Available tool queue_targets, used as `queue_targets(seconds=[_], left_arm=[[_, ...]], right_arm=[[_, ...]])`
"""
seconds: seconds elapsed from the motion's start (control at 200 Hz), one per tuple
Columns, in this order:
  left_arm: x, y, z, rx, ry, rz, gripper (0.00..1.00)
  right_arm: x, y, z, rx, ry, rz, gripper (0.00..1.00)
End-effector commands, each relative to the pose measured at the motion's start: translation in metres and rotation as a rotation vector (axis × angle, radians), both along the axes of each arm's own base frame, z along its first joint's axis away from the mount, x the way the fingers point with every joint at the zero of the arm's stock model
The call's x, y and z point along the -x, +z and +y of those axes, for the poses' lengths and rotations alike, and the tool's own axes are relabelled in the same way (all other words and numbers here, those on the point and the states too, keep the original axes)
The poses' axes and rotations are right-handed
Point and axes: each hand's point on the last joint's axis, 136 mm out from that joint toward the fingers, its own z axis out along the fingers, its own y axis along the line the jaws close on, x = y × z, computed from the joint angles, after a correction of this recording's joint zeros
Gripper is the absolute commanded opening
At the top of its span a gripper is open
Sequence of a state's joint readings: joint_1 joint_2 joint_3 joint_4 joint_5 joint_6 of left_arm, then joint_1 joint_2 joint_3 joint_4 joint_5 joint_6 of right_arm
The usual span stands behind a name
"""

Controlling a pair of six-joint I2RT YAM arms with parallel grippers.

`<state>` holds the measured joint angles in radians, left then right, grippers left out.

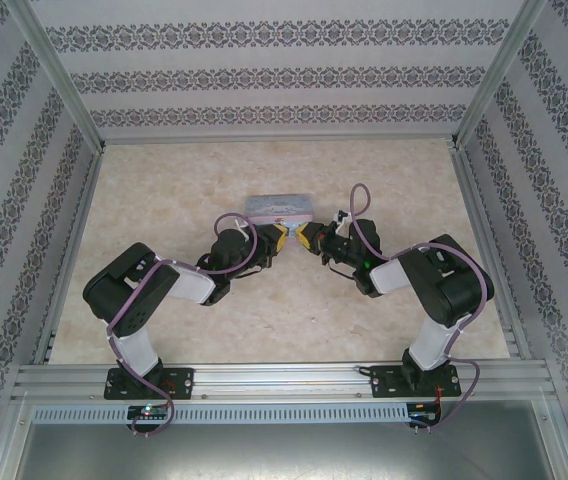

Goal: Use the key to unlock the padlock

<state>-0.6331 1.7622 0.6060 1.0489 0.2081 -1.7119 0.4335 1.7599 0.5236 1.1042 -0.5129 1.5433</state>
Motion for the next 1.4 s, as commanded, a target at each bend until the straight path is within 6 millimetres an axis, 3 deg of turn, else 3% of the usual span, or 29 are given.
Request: queue_targets(seconds=[0.0,0.385,0.66,0.839,0.974,1.239,1.394], left_arm=[[0.036,0.084,-0.043,0.207,-0.24,-0.178,0.0],[0.039,0.076,-0.049,0.193,-0.278,-0.153,0.0],[0.04,0.071,-0.055,0.184,-0.295,-0.142,0.0],[0.041,0.066,-0.064,0.17,-0.317,-0.135,0.0],[0.043,0.057,-0.063,0.156,-0.314,-0.119,0.0],[0.041,0.049,-0.063,0.141,-0.306,-0.109,0.0],[0.04,0.032,-0.059,0.095,-0.286,-0.088,0.0]], right_arm=[[-0.006,0.025,0.008,-0.024,0.027,-0.079,0.0],[-0.01,0.041,0.017,0.023,0.141,-0.203,0.0],[-0.009,0.041,0.027,0.017,0.134,-0.175,0.0],[-0.002,0.054,0.054,0.017,0.181,-0.186,0.0],[-0.003,0.044,0.047,0.093,0.162,-0.164,0.0],[-0.005,0.043,0.047,0.086,0.161,-0.157,0.0],[-0.007,0.038,0.044,0.088,0.15,-0.143,0.0]])
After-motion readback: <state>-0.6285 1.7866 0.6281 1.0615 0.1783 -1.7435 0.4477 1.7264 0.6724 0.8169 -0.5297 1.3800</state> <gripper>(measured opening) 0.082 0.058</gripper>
